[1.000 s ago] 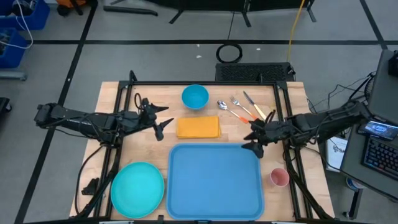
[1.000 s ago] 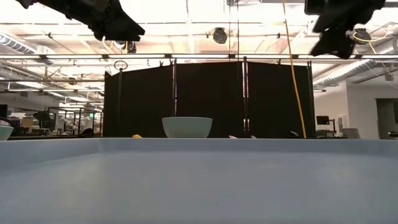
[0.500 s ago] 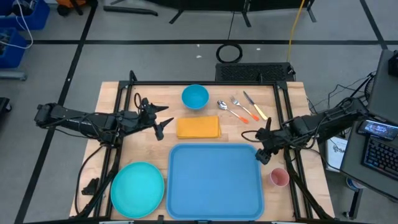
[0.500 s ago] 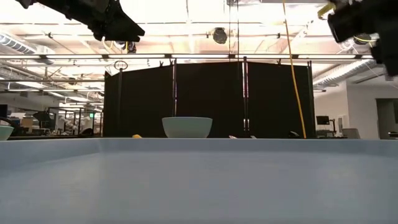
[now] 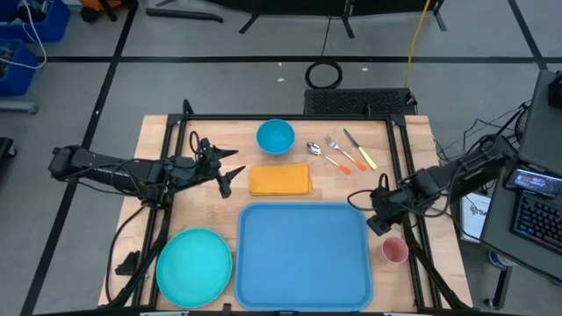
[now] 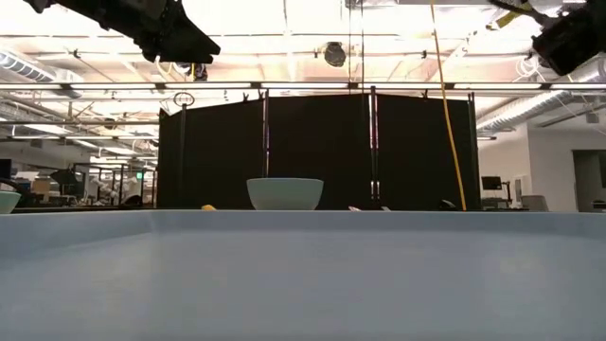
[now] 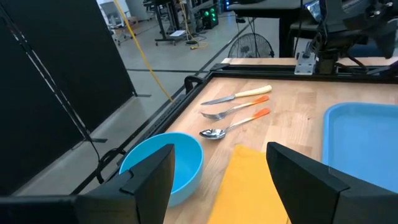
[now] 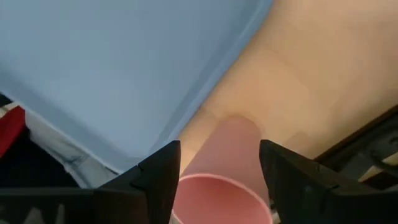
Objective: Set up tray
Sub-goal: Put the pink cup on the blue serving tray
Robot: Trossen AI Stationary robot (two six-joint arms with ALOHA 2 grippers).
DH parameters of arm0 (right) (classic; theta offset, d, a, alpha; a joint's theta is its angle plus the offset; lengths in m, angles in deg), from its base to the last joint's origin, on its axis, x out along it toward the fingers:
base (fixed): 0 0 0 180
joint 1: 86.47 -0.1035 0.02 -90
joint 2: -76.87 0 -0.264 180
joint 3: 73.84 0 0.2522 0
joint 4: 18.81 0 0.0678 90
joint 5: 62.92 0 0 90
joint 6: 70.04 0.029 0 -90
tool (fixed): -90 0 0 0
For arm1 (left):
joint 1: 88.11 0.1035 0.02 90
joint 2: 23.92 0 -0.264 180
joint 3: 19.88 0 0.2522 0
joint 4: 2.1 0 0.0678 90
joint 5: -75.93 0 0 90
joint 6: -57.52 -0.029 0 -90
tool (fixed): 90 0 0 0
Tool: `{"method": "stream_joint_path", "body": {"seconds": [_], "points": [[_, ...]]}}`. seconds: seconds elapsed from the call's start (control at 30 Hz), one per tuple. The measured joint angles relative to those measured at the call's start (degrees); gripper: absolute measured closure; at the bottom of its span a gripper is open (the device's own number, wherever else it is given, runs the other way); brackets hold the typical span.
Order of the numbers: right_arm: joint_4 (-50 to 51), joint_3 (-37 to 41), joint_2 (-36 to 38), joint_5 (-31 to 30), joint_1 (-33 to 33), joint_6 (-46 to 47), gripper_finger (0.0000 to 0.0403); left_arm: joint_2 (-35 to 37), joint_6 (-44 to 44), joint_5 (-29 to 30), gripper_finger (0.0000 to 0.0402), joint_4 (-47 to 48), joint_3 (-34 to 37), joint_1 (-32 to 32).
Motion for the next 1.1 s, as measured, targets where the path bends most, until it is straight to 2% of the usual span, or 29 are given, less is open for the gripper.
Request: {"method": "stream_joint_path", "body": {"seconds": [0.27,0.67,1.1], "points": [[-2.41,-3.65,-0.26,-3.3,-4.22,5.4,0.0228,-0.86,0.0,-0.07,0.0146,1.04,0.0,0.0],[-3.67,-4.04,-5.24,-1.49,-12.35,15.26,0.0229,-0.78,-0.02,-0.04,0.0147,1.35,0.0,0.0],[-6.03,-4.04,-9.8,-0.12,-13.83,16.62,0.0229,-0.78,0.19,-0.04,0.0147,1.31,0.0,0.0]]}}
